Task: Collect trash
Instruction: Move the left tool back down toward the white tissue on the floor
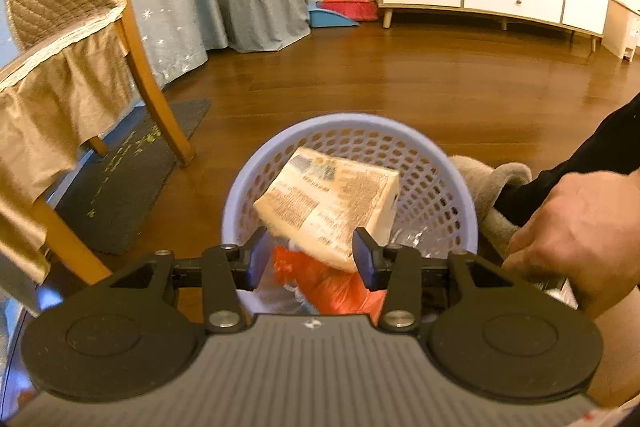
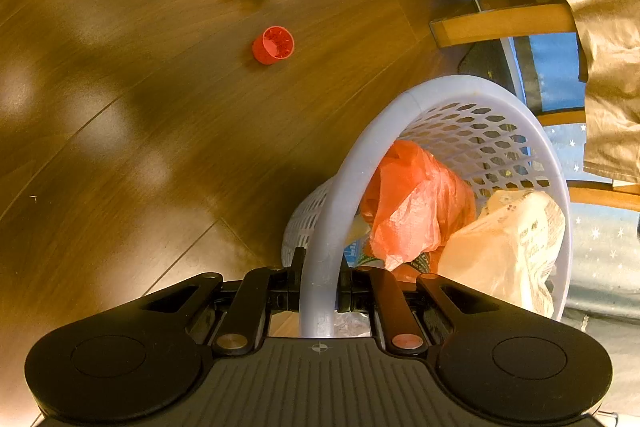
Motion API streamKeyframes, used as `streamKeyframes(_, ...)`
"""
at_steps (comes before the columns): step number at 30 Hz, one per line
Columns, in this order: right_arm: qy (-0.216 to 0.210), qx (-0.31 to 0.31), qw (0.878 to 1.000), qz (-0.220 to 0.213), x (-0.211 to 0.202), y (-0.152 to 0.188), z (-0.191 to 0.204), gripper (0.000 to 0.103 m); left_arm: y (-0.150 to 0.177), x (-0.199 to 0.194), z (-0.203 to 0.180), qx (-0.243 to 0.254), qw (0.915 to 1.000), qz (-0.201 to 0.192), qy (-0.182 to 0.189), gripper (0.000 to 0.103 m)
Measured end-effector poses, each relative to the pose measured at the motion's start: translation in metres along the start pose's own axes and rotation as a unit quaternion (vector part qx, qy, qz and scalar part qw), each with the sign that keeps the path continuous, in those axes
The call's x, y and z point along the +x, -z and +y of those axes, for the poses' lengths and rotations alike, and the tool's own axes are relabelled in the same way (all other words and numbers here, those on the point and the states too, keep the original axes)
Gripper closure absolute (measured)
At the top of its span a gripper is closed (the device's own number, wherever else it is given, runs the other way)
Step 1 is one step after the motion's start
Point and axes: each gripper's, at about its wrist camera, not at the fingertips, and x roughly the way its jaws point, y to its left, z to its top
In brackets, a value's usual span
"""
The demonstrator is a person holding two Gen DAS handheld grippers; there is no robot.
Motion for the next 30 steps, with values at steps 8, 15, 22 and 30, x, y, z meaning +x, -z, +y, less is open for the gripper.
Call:
streamKeyframes(8,0.000,-0.001,1.000,0.000,0.000,0.000,0.000,0.097,0.023,-0.012,0.017,-0.031,0.9991,0.016,-0.025,0.063)
streamKeyframes(15,0.000,-0.001,1.000,0.000,0.000,0.000,0.000,0.097,0.047,-0.019,0.030,-0.052,0.9970,0.035,-0.044,0.063)
streamKeyframes(22,0.000,-0.001,1.000,0.000,0.000,0.000,0.000,0.097,0.066,-0.024,0.037,-0.058,0.9953,0.053,-0.056,0.063)
streamKeyframes(30,0.000,-0.001,1.000,0.000,0.001,0.000,0.000,0.097,0.091,-0.028,0.044,-0.071,0.9922,0.078,-0.067,0.063)
